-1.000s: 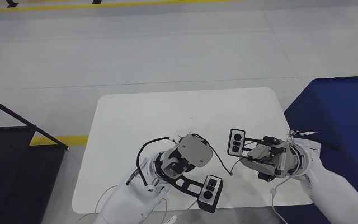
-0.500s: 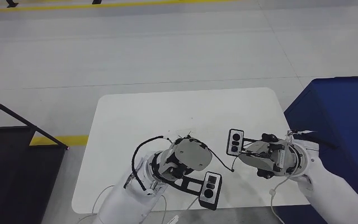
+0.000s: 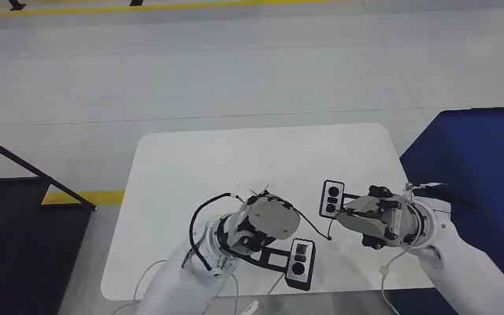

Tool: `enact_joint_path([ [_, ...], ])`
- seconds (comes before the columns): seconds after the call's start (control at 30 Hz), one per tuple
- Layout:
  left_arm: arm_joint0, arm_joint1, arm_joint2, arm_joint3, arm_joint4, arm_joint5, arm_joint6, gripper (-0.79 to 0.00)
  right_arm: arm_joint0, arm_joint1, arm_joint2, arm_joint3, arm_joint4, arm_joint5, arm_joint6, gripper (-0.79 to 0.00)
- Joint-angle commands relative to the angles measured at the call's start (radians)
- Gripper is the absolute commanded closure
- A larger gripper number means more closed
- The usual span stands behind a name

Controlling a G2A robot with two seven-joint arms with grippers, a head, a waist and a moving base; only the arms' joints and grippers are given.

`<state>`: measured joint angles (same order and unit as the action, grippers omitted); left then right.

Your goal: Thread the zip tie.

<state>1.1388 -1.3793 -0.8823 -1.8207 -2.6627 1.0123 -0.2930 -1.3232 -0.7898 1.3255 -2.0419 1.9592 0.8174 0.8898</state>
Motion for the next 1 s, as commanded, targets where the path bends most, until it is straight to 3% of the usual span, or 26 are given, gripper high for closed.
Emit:
enact_joint_path([
  [0.0,-0.002,0.0,0.004,0.004,-0.002,0.0,0.01,0.0,-0.001,-0.001,0.001,0.0,0.001,0.001,-0.002,0.0],
  [0.4,0.019,0.001,-0.01,-0.001,-0.001,-0.028,0.016,0.0,-0.004,-0.006,0.015,-0.026,-0.037,-0.018,-0.02,0.0],
  [0.97,0.063,-0.023,-0.029,0.007,0.014,-0.041,-0.082,0.0,-0.001,-0.035,0.036,-0.018,-0.161,-0.103,0.053,0.0],
])
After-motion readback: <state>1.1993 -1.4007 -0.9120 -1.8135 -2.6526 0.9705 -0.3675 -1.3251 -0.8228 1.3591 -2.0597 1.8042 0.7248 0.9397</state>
